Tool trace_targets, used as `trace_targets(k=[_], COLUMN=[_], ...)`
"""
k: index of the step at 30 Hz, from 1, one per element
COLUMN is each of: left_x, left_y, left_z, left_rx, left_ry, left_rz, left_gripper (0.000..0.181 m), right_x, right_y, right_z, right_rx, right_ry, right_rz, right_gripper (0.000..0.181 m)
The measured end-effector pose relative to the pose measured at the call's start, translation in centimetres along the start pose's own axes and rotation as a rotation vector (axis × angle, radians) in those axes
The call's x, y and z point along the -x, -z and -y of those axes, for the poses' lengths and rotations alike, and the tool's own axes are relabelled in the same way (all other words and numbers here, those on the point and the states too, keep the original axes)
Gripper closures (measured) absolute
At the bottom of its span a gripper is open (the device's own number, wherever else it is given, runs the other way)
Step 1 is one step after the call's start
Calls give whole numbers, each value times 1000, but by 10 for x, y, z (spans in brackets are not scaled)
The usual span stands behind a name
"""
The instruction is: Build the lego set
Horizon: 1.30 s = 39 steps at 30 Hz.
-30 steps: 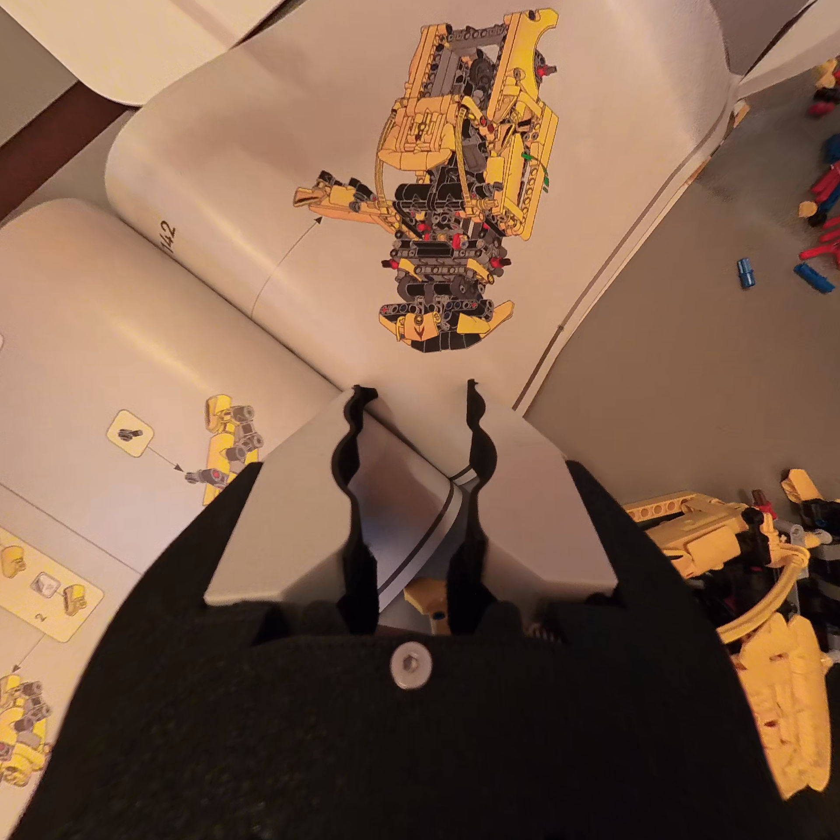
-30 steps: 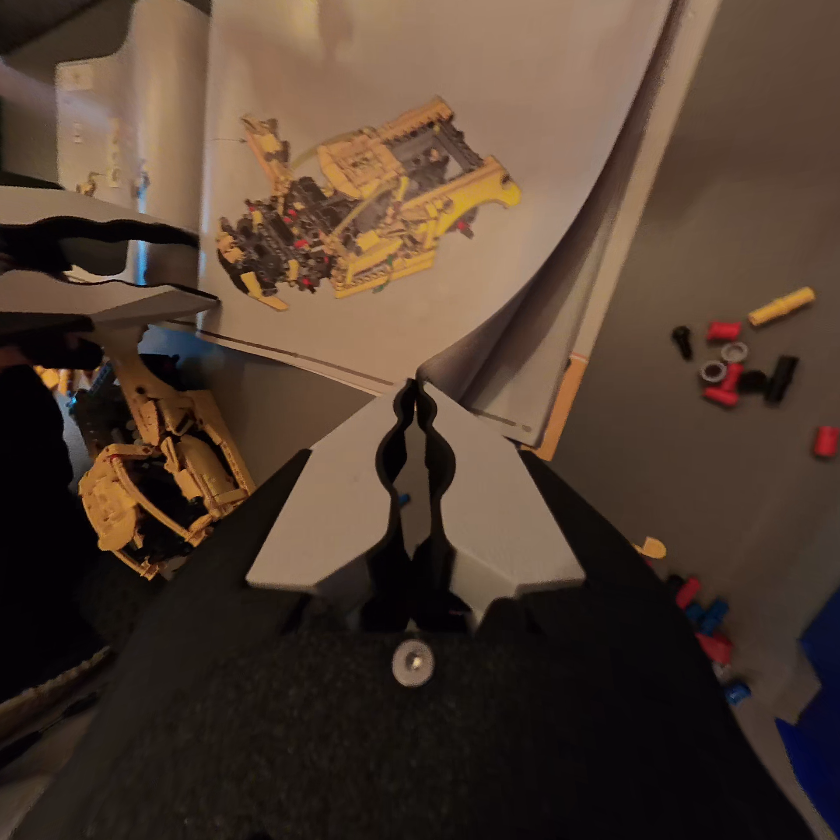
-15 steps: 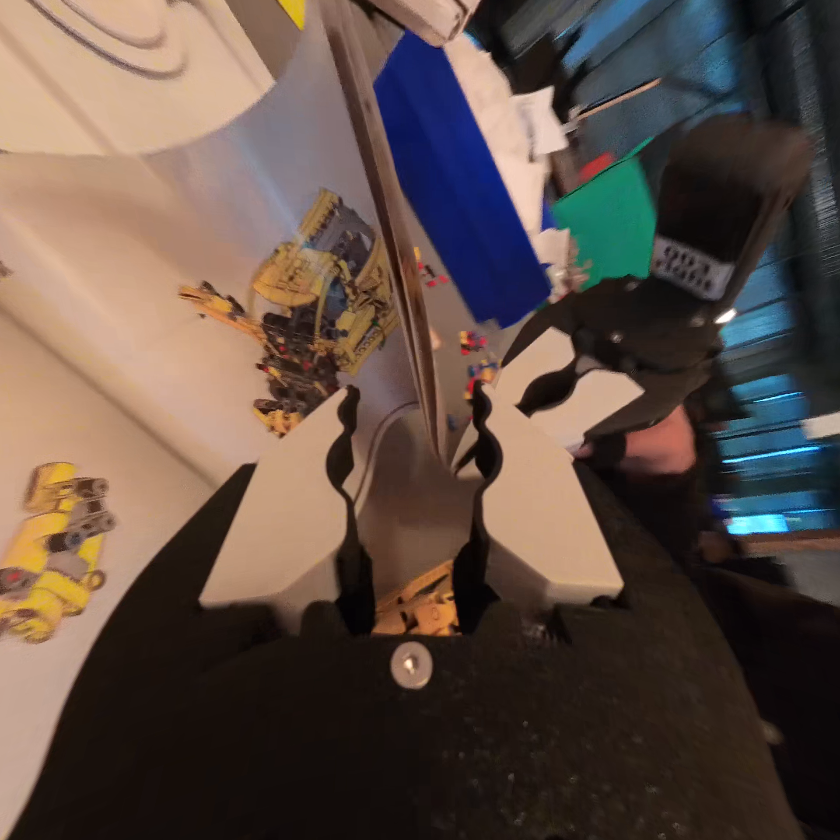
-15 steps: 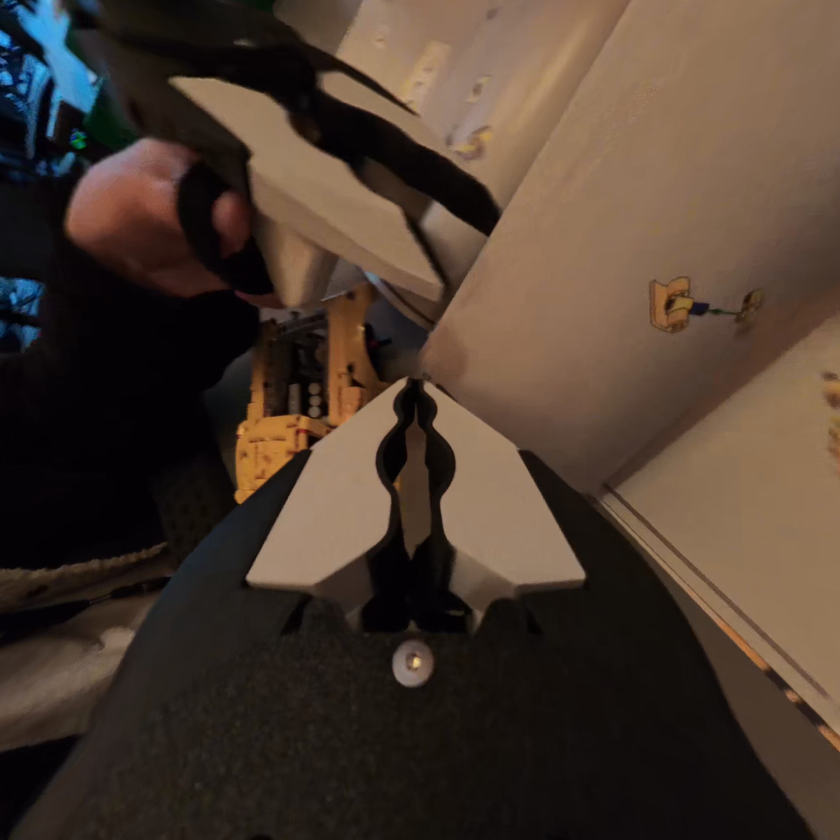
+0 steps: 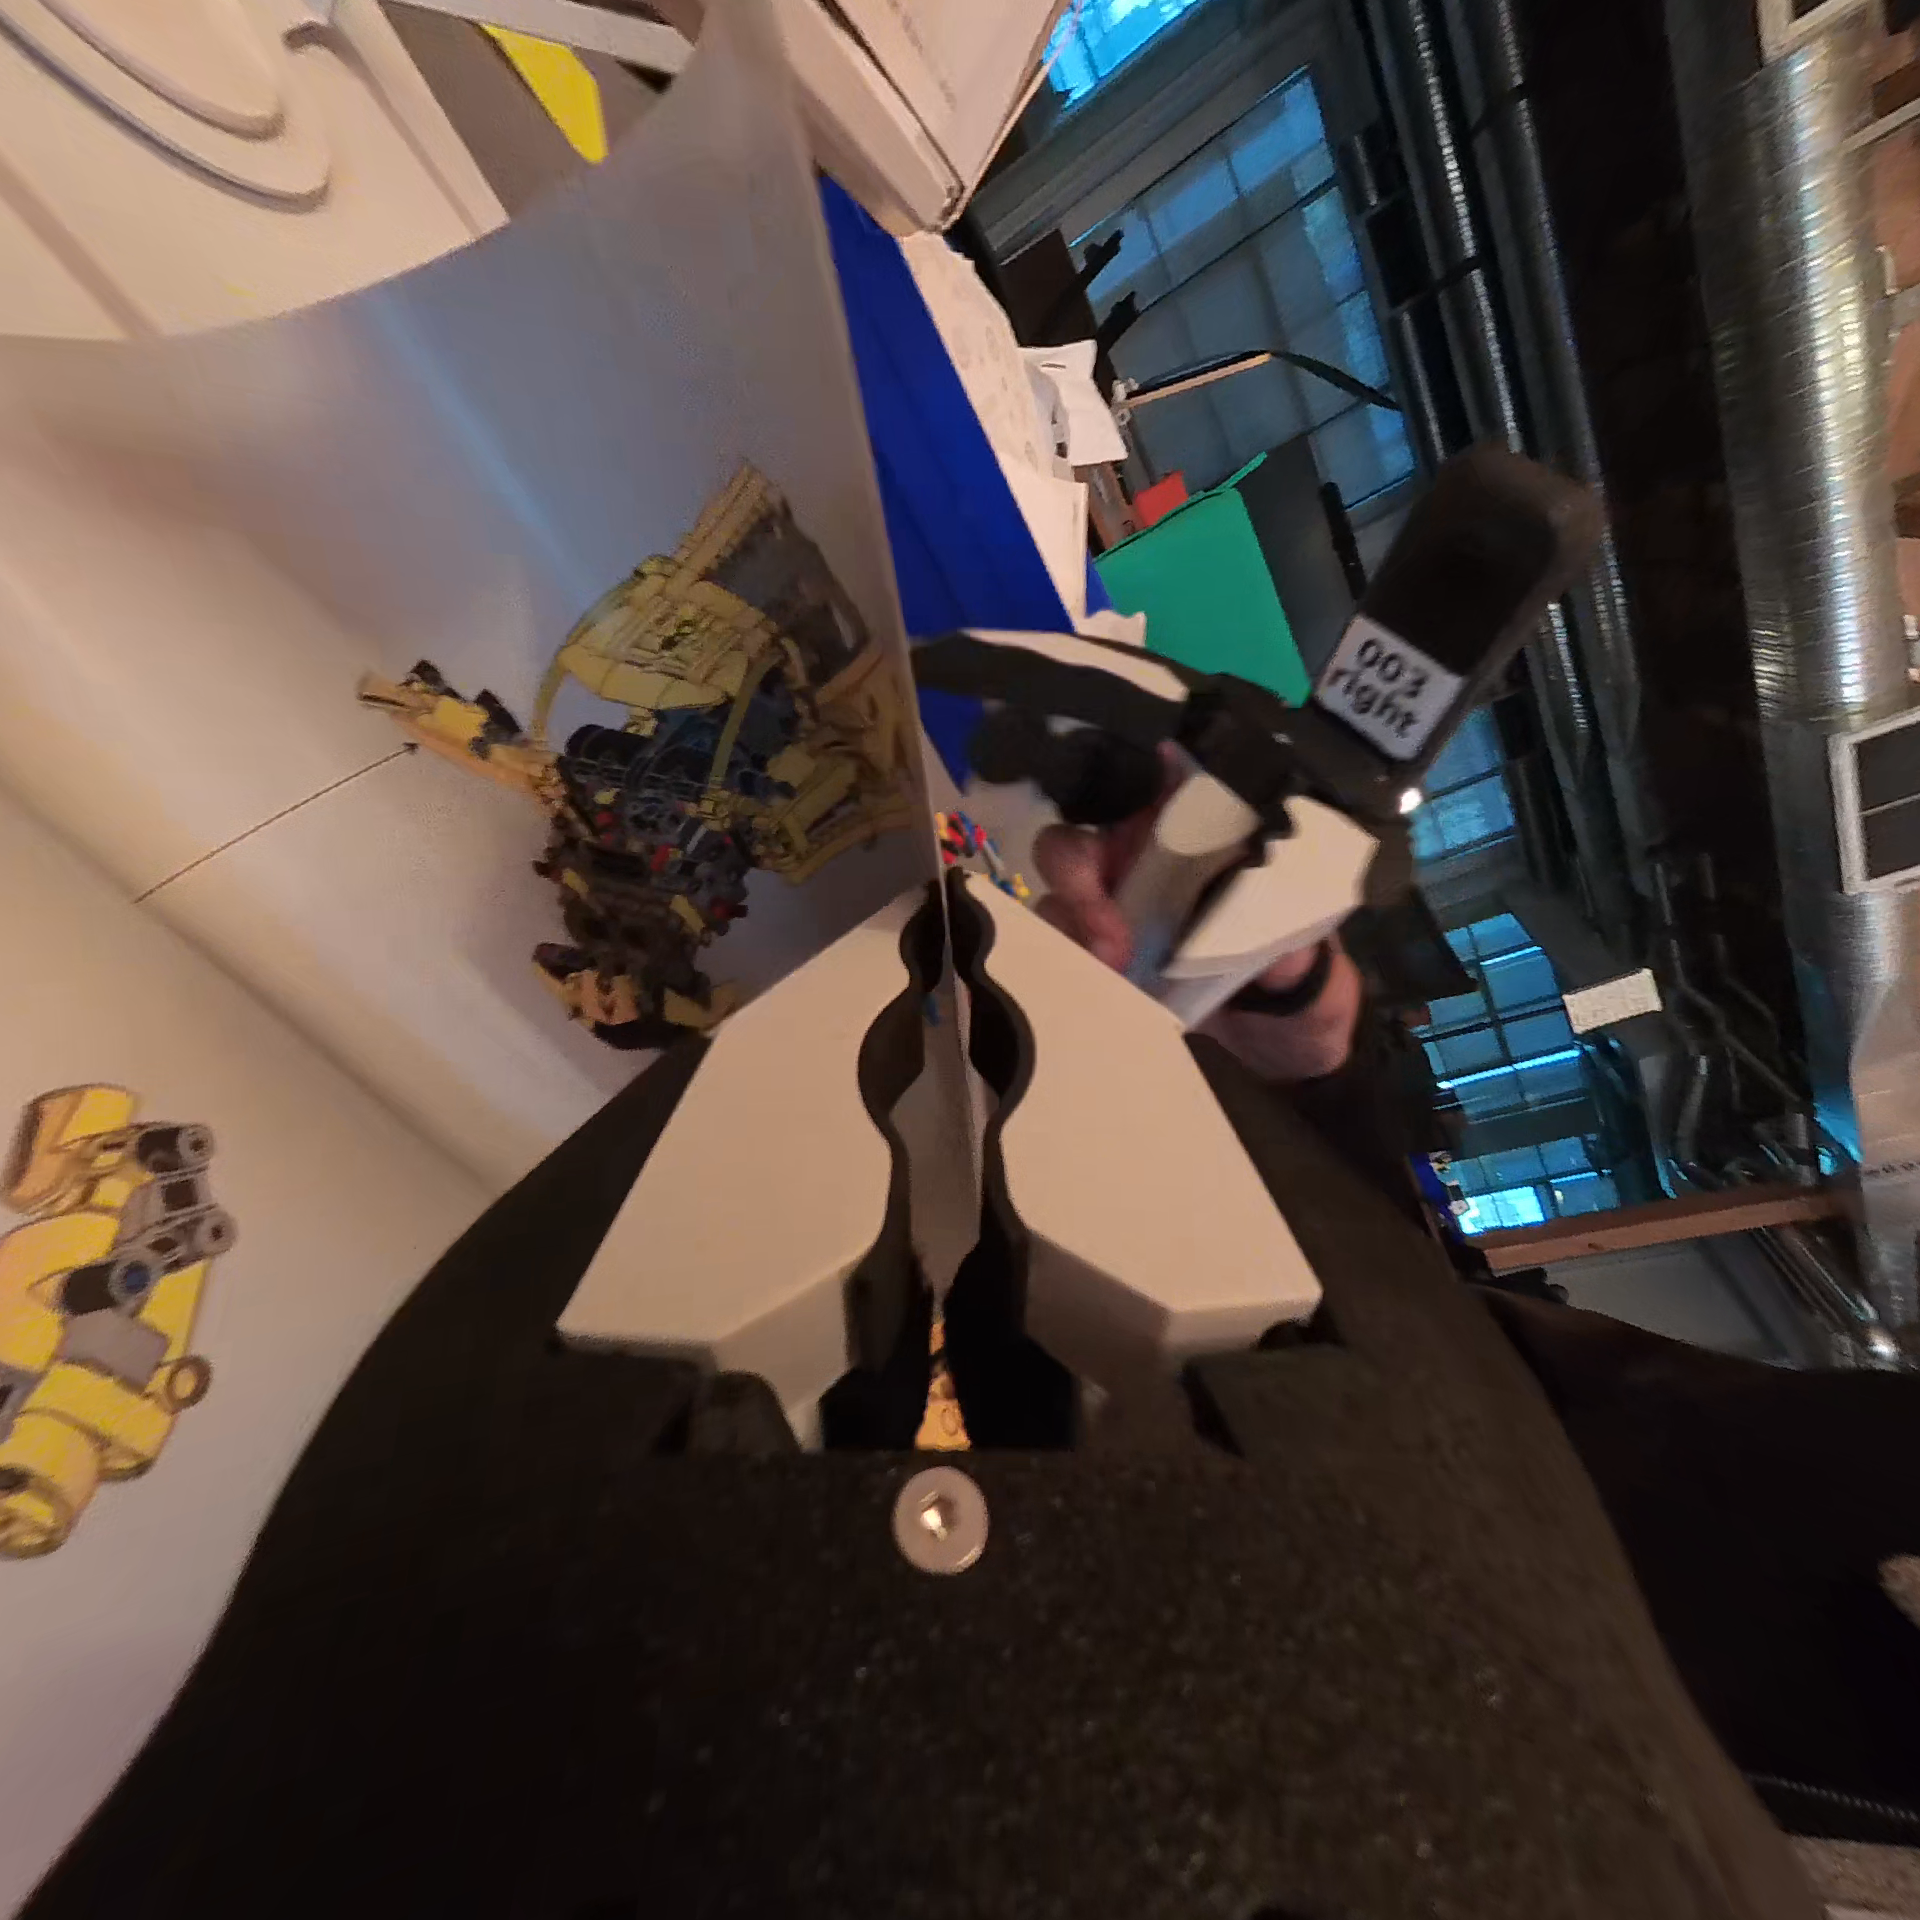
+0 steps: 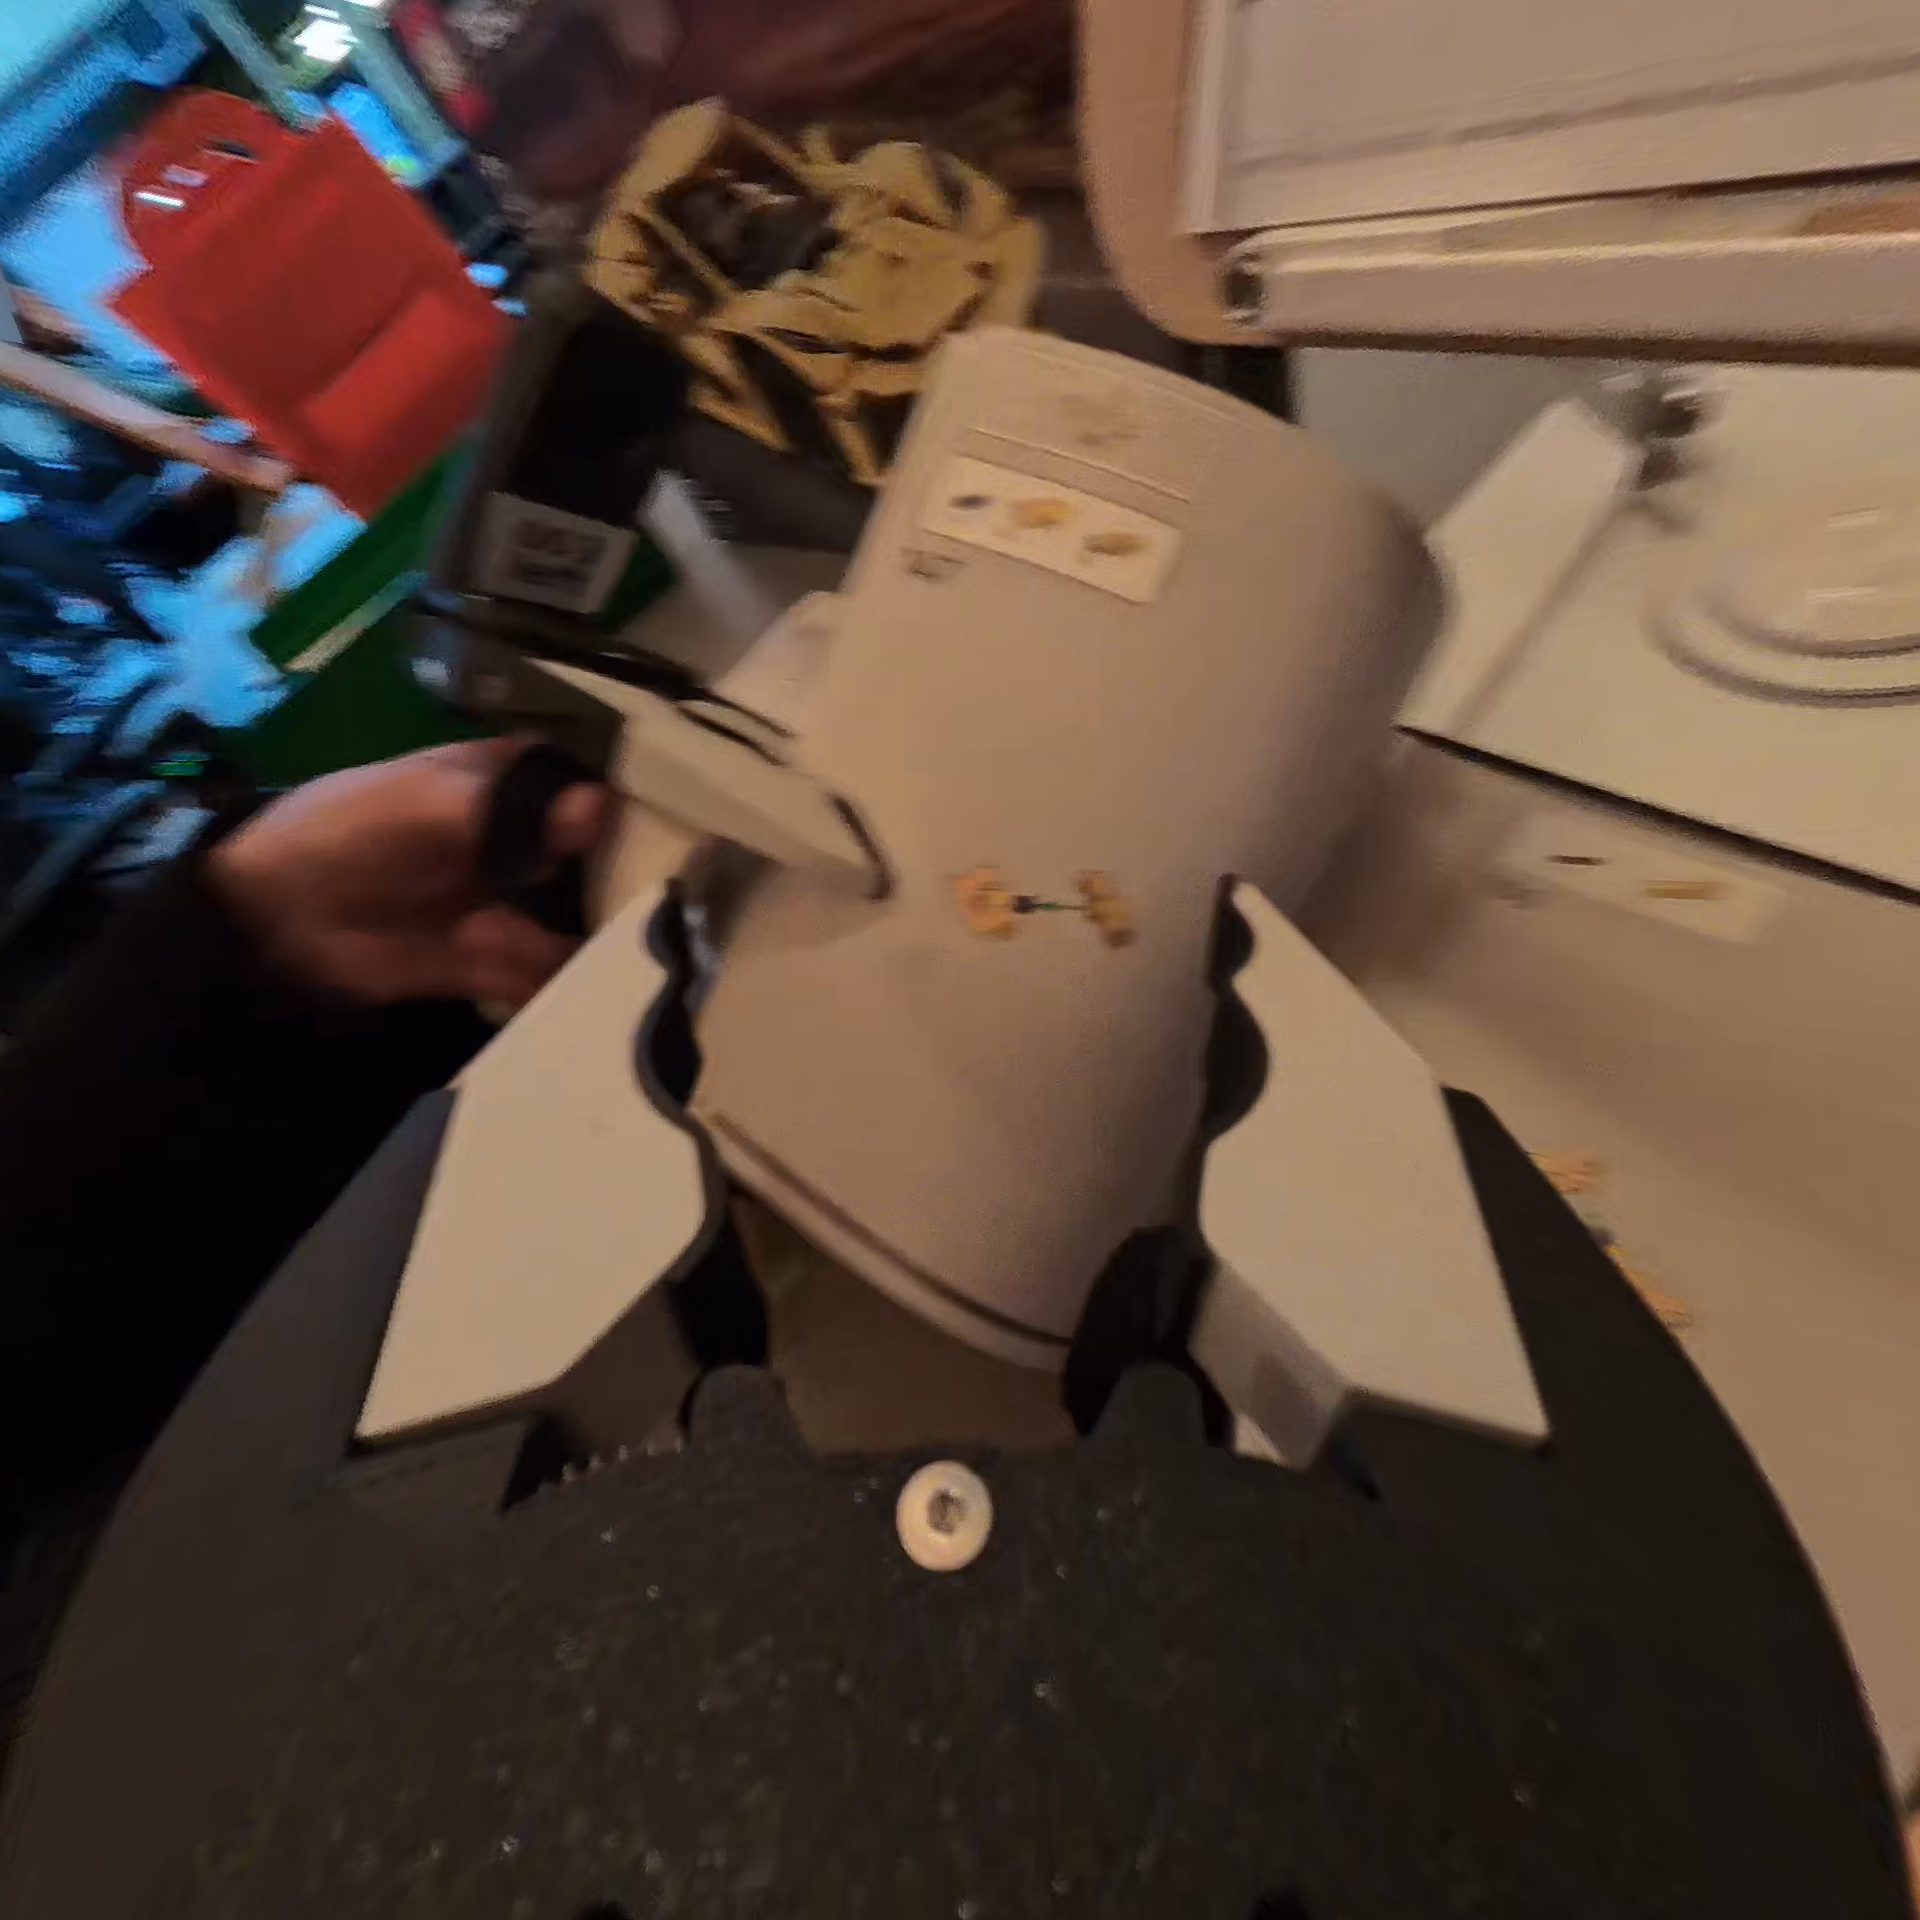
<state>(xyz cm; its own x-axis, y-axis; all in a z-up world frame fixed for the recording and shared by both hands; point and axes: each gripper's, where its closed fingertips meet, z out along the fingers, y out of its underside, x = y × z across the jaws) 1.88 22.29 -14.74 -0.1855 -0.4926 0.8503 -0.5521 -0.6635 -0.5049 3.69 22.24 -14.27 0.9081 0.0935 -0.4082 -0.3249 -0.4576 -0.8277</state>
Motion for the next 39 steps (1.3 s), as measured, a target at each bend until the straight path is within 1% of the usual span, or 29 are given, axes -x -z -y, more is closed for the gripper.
trace_targets(k=[1, 2, 3, 4, 5, 6, 7, 11, 13, 18, 19, 21, 22, 23, 26, 28, 29, 31, 33, 34, 35, 36, 37, 39], left_x=[-4, -7, -10, -14, -18, -23, -24, -29, -27, -24, -22, -16, -12, -9, -7, -3, 3, 17, 27, 31, 36, 43, 52, 67], left_y=[-1, -3, -4, -5, -6, -7, -8, -6, -5, -2, -2, 1, 3, 4, 10, 15, 22, 48, 89, 112, 137, 164, 190, 232], left_z=[0, -1, -1, -1, -2, -3, -4, 2, 1, 3, 3, 4, 4, 4, 4, 1, 0, 2, 6, 9, 14, 19, 19, 11], left_rx=[-2, -2, -3, -3, 2, 12, 21, -9, 0, 1, 2, 3, 2, 11, 27, 60, 89, 135, 178, 185, 168, 151, 150, 180], left_ry=[6, 11, 13, 10, 7, 1, -8, -27, -39, -44, -41, -46, -58, -69, -65, -67, -75, -127, -177, -187, -197, -199, -192, -166], left_rz=[-22, -41, -61, -82, -107, -127, -129, -145, -127, -115, -107, -80, -56, -36, -19, 11, 48, 165, 271, 321, 387, 469, 560, 697], left_gripper=[181, 181, 181, 181, 181, 181, 180, 175, 174, 172, 173, 181, 181, 181, 181, 181, 181, 181, 181, 181, 181, 181, 181, 181], right_x=[-6, -7, -7, -6, -5, -7, -10, -6, -6, -10, -12, -15, -18, -23, -36, -47, -53, -70, -91, -99, -101, -97, -89, -69], right_y=[-6, -13, -19, -25, -28, -29, -28, -20, -16, -10, -9, -7, -5, 0, 10, 21, 29, 47, 69, 79, 86, 86, 80, 55], right_z=[-6, -12, -18, -23, -27, -30, -29, -21, -20, -17, -17, -12, -10, -8, -7, -1, 3, 10, 15, 18, 22, 27, 28, 21], right_rx=[11, 33, 60, 86, 109, 128, 132, 84, 77, 52, 45, 13, -4, -18, -25, -62, -82, -110, -97, -84, -80, -81, -74, -22], right_ry=[27, 25, 11, 2, 4, 15, 18, -46, -53, -83, -93, -124, -142, -158, -151, -155, -144, -74, 61, 154, 254, 351, 424, 485], right_rz=[-31, -35, -28, -20, -11, -12, -12, 70, 80, 104, 105, 108, 103, 89, 45, -2, -48, -188, -401, -504, -573, -599, -584, -494], right_gripper=[68, 59, 57, 59, 66, 77, 83, 98, 105, 114, 115, 116, 118, 121, 120, 120, 119, 114, 107, 106, 104, 103, 101, 100])
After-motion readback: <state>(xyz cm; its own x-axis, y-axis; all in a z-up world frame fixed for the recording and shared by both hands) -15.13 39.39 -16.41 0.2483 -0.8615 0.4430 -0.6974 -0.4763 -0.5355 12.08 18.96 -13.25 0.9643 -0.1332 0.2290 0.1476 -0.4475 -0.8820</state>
